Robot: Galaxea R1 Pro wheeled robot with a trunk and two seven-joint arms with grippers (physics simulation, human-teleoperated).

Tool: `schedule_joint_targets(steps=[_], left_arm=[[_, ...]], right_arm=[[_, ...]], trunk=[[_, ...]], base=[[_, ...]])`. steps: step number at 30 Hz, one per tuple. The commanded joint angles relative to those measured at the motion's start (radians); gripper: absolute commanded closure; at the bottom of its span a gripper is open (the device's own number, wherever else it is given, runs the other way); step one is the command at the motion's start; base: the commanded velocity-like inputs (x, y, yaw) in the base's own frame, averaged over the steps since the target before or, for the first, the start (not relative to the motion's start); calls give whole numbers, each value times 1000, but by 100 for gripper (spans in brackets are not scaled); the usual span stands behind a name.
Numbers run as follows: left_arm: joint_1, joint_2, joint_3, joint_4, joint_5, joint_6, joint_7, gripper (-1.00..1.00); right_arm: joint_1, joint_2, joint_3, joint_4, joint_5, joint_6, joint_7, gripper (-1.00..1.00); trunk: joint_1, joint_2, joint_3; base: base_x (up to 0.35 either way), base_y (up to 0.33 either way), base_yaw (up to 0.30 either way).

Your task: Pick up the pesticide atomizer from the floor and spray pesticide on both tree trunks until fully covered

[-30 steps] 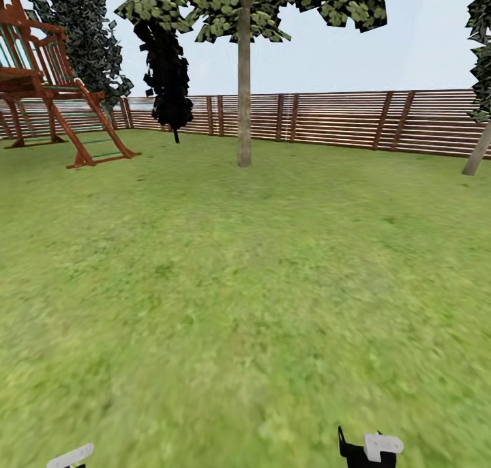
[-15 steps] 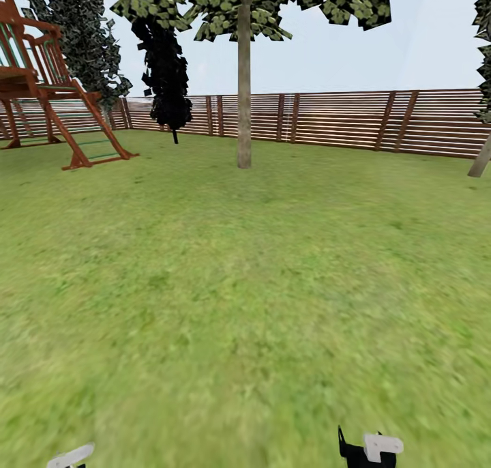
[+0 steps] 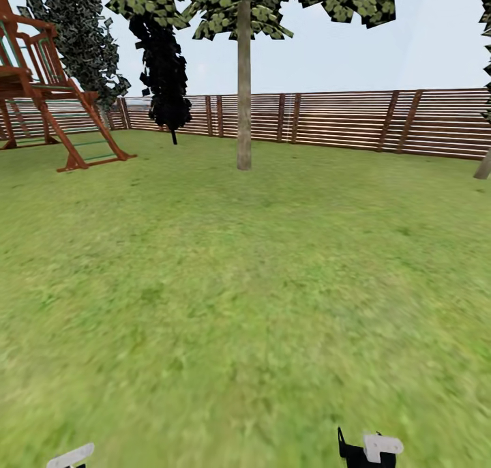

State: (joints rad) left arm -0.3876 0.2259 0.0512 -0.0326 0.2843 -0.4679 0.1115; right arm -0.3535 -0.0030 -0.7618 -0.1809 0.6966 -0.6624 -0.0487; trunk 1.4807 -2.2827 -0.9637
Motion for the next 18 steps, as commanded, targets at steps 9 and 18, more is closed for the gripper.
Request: schedule_joint_targets(steps=[9,18], left_arm=[[-1,0,5,0,-2,-1,1,100],[-1,0,5,0,-2,-1,1,100]], right_arm=[[-1,0,-5,1,11,-3,-5,-100],[-1,0,-5,33,11,-3,-5,-100]], trunk=[[0,0,-1],[0,0,-1]], base=[[340,0,0],[340,0,0]])
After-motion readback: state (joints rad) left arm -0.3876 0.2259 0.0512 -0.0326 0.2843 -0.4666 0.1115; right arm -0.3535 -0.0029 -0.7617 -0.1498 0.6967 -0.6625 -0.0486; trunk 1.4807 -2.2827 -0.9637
